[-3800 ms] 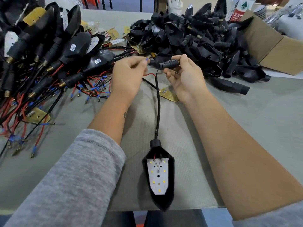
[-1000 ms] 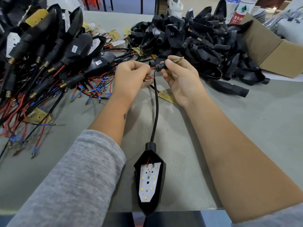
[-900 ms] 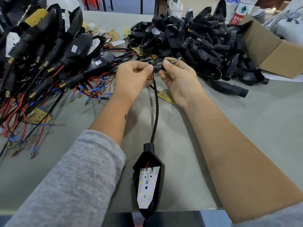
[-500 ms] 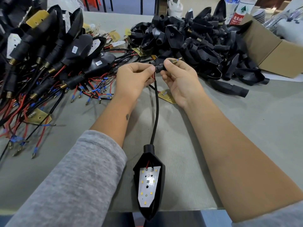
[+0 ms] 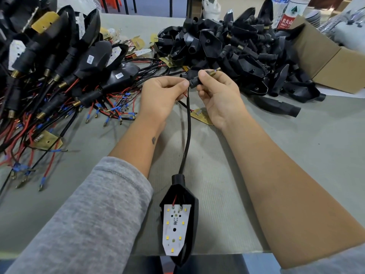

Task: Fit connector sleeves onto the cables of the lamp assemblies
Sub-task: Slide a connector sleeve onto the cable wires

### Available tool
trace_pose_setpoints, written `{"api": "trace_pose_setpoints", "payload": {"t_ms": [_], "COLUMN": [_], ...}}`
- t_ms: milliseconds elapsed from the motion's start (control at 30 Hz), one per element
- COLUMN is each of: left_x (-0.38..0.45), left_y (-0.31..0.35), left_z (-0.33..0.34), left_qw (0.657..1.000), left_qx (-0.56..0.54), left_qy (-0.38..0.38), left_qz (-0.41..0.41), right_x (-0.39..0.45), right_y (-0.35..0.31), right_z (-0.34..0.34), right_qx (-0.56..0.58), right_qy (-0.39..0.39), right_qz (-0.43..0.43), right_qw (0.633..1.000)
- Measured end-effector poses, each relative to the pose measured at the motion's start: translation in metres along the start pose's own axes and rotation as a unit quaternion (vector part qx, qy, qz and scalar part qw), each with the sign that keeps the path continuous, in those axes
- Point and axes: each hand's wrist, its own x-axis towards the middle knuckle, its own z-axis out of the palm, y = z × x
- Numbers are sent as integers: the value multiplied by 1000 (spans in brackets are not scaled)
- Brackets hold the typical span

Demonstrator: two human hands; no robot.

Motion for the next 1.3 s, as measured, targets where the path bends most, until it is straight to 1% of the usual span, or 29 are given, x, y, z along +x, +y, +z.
{"api": "trace_pose_setpoints", "payload": {"t_ms": [167,333,533,700,767,900,1000,1167,1300], "left_x": [-2,-4,-5,-7,-7,-4,-2,-1,-1], "left_y": [2,2,3,4,5,3,1,-1,-1], "left_z": [2,6,5,6,7,9,8,5,2], "left_qw": [1000,999,995,988,988,995,995,995,994], "left_qx": [13,35,91,139,129,80,85,83,95], "left_qy": [-9,-4,30,0,4,32,30,1,-16], "left_qz": [15,-7,35,74,79,51,45,48,45], "right_x": [0,1,-1,-2,-2,-1,0,-1,-1], "right_y": [1,-1,-1,-3,-4,-4,-3,-2,-2], "right_z": [1,0,3,1,1,1,2,1,3], "right_qx": [4,37,8,-1,-2,27,37,5,-47], "right_qy": [18,41,42,50,47,48,51,35,27], "right_qz": [-7,-4,-16,-19,-16,1,12,-7,-27], "right_qw": [1000,998,999,999,999,998,998,999,998]}}
